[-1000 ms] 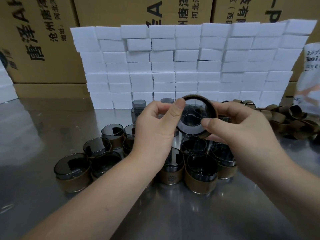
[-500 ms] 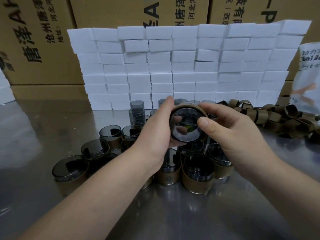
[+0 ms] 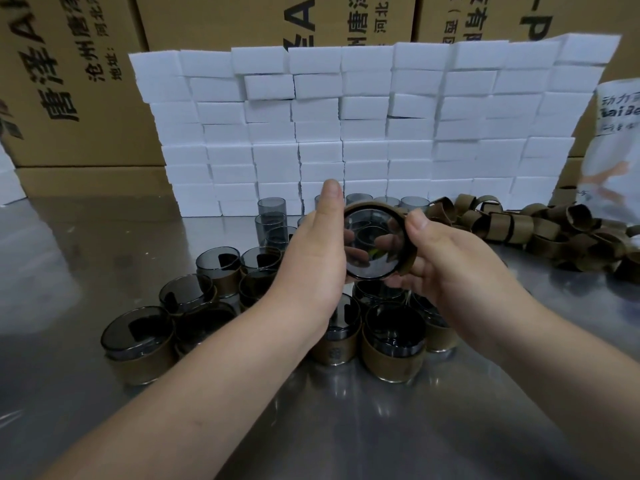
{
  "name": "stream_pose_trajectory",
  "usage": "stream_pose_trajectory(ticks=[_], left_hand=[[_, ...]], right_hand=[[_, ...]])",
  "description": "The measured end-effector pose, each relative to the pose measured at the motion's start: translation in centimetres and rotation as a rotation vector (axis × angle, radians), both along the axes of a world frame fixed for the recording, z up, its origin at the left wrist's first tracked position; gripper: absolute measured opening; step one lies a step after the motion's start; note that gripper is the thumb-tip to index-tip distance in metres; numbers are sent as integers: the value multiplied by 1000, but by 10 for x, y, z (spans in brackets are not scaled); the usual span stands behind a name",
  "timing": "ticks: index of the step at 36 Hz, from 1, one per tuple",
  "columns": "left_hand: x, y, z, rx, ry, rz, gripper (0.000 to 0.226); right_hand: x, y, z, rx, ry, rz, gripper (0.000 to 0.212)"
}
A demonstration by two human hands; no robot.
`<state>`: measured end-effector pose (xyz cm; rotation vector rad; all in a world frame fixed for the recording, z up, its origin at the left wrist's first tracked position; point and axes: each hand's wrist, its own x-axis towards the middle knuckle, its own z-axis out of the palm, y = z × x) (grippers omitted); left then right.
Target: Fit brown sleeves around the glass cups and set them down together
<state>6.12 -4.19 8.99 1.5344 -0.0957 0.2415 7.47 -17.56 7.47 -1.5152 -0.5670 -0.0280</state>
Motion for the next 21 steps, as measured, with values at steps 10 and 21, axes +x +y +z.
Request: stream_pose_trajectory(ticks=[10,21], left_hand=[[2,0,1,-19,-8,-20,74],[11,6,-9,-53,-125,-63,52]], right_hand=[[-1,1,1,8,-29,-6,31],[-2,-3,4,57,-67,78,17]])
